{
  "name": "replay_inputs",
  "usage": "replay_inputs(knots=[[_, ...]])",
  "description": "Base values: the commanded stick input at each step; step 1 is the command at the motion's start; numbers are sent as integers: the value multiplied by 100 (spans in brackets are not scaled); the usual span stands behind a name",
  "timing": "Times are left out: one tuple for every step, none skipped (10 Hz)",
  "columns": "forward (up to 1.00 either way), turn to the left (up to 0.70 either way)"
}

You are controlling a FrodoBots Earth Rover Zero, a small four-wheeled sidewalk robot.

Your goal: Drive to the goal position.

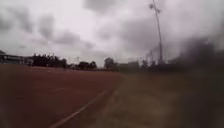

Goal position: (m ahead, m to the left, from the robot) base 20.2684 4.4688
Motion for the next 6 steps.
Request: replay_inputs(knots=[[70, 0], [70, 0], [70, 0], [70, 0], [70, 0], [70, 0]])
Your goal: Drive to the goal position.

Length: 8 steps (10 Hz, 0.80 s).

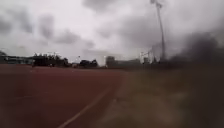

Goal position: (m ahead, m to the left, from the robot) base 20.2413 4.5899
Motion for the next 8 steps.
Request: replay_inputs(knots=[[70, 0], [70, 0], [70, 0], [70, 0], [70, 0], [70, 0], [70, 0], [70, 0]])
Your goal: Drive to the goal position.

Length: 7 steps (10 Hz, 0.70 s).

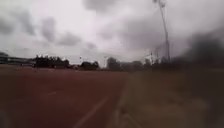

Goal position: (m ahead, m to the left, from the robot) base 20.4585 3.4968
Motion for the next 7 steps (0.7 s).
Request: replay_inputs(knots=[[74, 0], [80, 0], [85, 0], [85, 0], [85, 0], [85, 0], [85, 0]])
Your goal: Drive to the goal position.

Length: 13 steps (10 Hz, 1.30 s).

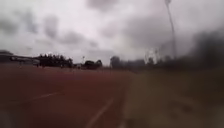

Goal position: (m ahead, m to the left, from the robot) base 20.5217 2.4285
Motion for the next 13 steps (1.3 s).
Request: replay_inputs(knots=[[85, 0], [85, 0], [85, 0], [85, 0], [85, 0], [85, 0], [85, 0], [85, 0], [85, 0], [85, 0], [85, 0], [85, 0], [85, 0]])
